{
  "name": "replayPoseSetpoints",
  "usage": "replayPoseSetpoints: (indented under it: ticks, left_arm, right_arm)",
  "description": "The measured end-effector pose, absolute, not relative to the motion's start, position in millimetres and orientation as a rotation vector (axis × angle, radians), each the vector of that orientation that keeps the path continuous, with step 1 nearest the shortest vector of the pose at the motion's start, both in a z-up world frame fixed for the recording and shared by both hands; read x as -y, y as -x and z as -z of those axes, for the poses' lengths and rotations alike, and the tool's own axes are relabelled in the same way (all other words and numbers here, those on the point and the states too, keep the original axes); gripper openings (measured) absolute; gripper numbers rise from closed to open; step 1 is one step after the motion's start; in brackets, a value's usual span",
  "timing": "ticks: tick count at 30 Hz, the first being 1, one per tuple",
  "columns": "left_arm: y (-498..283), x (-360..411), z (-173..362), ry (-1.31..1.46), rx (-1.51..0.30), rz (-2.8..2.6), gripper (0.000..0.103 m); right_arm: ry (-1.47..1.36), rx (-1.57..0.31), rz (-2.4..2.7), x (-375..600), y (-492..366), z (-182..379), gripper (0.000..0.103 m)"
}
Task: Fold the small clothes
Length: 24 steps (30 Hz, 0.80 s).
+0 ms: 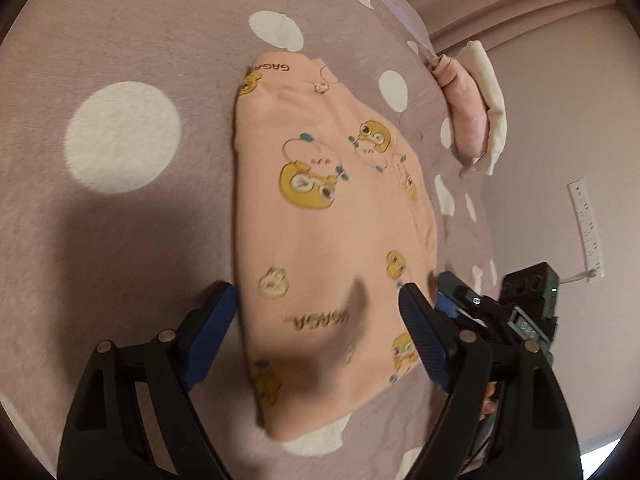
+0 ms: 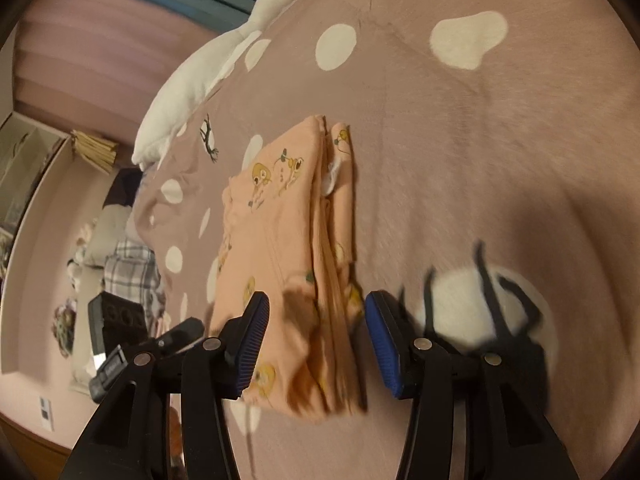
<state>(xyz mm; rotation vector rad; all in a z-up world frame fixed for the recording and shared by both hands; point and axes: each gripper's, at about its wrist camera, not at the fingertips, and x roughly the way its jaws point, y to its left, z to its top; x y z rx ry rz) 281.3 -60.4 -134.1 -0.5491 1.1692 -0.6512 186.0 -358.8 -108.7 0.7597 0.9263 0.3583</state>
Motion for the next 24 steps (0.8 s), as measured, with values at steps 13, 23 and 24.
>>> replayPoseSetpoints:
  ticks: [13,23,24]
  left_arm:
    - [-302,84,136,0.528,-1.156,0.661,0.083]
    - [-305,110,133,0.365,-1.139,0.633,0.080]
    - [-304,111,133,0.346,-1.136,0.626,0.076]
  right_arm:
    - [-0.808,-0.926,-0.399,355,-217,113,0.050]
    - [-0.694,-0.940,-0.390,345,-226,108,0.050]
    - [-0.688,-0.938,-0.389,345,-226,108,0.048]
